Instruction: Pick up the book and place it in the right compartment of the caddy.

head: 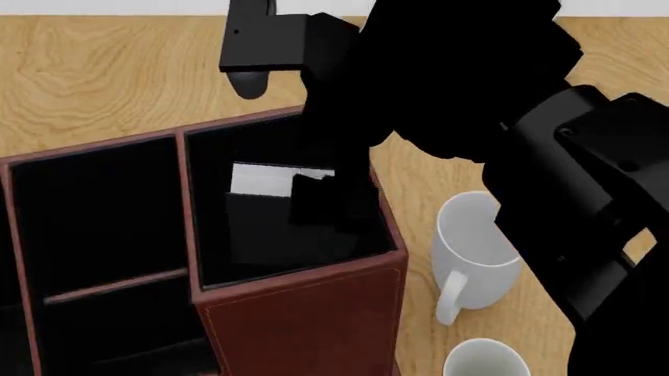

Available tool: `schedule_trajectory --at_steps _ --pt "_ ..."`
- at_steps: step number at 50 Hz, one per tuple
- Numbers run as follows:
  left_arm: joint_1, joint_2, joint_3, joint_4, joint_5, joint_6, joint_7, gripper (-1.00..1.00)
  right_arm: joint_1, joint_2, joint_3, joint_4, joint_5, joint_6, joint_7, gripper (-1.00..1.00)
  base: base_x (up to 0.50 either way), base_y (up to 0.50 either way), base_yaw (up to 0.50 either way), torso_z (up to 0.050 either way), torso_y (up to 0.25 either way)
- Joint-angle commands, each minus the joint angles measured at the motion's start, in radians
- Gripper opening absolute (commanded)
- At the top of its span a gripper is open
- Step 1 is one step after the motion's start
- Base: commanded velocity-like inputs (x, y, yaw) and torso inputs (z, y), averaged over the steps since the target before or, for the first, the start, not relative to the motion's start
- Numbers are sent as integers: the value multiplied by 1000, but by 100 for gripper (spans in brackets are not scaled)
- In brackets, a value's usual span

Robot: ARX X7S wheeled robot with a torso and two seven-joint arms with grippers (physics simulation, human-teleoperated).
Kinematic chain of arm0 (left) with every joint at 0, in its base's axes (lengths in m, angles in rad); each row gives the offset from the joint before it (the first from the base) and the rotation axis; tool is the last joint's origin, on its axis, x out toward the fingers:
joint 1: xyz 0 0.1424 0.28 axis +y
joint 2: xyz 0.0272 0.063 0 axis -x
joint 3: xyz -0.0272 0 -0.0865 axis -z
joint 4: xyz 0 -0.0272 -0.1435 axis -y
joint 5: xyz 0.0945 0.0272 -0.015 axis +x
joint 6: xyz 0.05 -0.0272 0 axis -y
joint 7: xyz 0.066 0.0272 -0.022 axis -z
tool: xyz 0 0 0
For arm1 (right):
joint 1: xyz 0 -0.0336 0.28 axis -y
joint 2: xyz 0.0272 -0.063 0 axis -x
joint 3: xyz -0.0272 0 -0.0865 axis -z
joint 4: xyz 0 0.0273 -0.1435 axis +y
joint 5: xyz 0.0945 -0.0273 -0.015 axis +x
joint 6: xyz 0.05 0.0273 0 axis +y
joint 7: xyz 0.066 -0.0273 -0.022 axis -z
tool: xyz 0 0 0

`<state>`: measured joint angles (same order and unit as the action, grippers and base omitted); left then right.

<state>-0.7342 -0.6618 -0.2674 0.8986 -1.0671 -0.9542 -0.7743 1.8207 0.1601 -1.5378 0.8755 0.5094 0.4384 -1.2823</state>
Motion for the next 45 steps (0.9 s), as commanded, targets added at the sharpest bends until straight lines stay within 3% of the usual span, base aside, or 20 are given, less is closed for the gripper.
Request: schedule_trajectory --at_steps 1,25,45 --pt "5 1 17 -13 25 14 12 100 -17 -26 2 61 -21 -61 -4 100 0 0 0 0 0" --pt "7 -5 22 -12 18 22 2 100 -8 -4 15 20 -8 -46 10 100 0 0 0 0 0" --pt "-18 -8 32 -10 -9 20 -15 100 75 168 75 -315 78 118 89 100 0 0 0 0 0"
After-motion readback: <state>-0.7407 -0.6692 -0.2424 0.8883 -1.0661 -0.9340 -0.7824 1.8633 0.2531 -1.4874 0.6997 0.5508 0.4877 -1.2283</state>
